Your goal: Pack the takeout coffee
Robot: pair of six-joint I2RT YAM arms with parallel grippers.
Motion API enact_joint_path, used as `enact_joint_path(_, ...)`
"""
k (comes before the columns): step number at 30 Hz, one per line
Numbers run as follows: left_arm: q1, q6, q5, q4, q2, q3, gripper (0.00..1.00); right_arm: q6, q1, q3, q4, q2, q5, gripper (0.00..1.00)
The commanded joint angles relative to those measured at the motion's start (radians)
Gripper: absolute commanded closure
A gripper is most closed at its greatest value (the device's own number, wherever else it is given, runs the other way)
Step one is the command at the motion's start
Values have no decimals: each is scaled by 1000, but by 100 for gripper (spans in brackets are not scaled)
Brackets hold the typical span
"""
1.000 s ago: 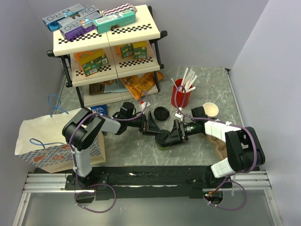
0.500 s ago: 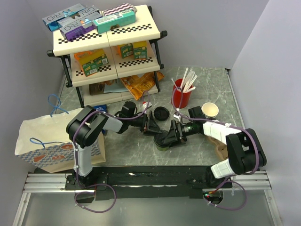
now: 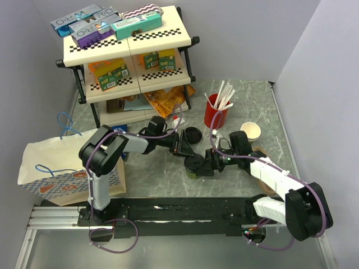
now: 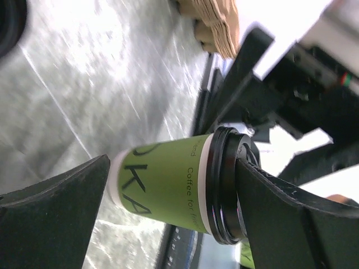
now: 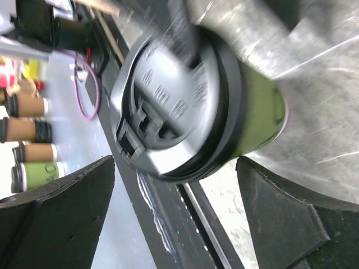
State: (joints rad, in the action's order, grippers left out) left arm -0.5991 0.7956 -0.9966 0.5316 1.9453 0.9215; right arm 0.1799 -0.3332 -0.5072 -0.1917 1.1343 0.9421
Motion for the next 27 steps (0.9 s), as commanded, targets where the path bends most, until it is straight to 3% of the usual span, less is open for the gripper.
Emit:
enact_joint_path(1,1,-145,132,-123,-9,34,1,-86,-18,-16,-52,-48,23,4)
enact_joint_path(10,5,-254,96,-242,-86,88,0,-172,-7,-106,-150,-42,-34,1)
enact_joint_path(19,5,-268,24,-240,-169,86,1,-282,-7,-166,-195,-10,-43,0)
enact_joint_path(21,5,-291,21,-274,-186,123,1,-347,-7,-211,-244,-5,-45,0)
enact_joint_path(27,34,-567,117,-587,-238,287,0,-686,-20,-401,-428,33,-71,0)
